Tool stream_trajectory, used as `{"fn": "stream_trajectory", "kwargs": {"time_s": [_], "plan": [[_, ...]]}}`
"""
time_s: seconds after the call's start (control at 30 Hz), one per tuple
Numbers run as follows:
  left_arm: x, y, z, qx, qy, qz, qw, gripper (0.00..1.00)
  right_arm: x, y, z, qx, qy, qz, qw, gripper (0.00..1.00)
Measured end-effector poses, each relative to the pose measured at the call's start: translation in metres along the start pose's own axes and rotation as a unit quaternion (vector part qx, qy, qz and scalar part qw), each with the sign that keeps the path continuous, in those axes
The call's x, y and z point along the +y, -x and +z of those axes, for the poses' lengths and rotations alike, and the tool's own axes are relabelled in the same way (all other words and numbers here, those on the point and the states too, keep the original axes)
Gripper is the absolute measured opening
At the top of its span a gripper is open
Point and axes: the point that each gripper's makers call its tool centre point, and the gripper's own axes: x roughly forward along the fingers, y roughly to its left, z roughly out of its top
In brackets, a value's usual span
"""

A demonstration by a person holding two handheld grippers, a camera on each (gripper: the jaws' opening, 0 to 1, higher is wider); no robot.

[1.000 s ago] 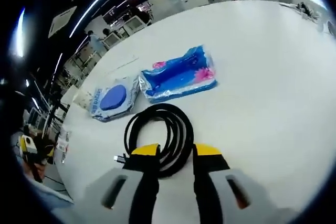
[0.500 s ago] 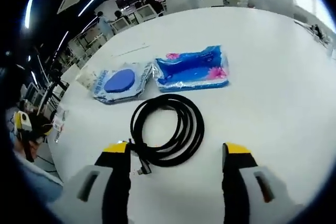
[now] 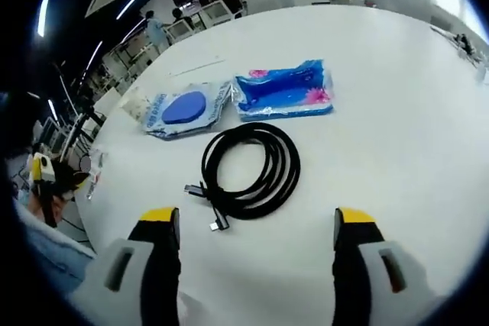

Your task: Arrange the tabletop items into an orderly group along one side of the table until the central work area is clear of visible clutter.

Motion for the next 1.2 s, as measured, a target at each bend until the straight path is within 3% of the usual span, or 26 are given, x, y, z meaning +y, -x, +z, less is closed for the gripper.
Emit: {"fn": "stream_trajectory", "kwargs": {"time_s": [0.4, 0.63, 0.87, 1.2], "plan": [[0.004, 0.003, 0.002, 0.001, -0.007, 0.009, 0.9999, 0.87, 0.003, 0.000, 0.004, -0.007, 0.003, 0.004, 1.0000, 0.82], [0.014, 0.008, 0.011, 0.002, -0.052, 0.040, 0.9978, 0.85, 0.006, -0.001, 0.001, -0.006, 0.002, 0.009, 0.9999, 0.80], [0.035, 0.022, 0.030, 0.014, -0.128, 0.099, 0.9867, 0.81, 0.005, 0.000, -0.004, -0.006, -0.006, 0.011, 0.9999, 0.79], [0.072, 0.045, 0.073, 0.013, -0.154, 0.173, 0.9728, 0.76, 0.008, 0.008, -0.009, -0.014, -0.021, 0.016, 0.9996, 0.78]]}}
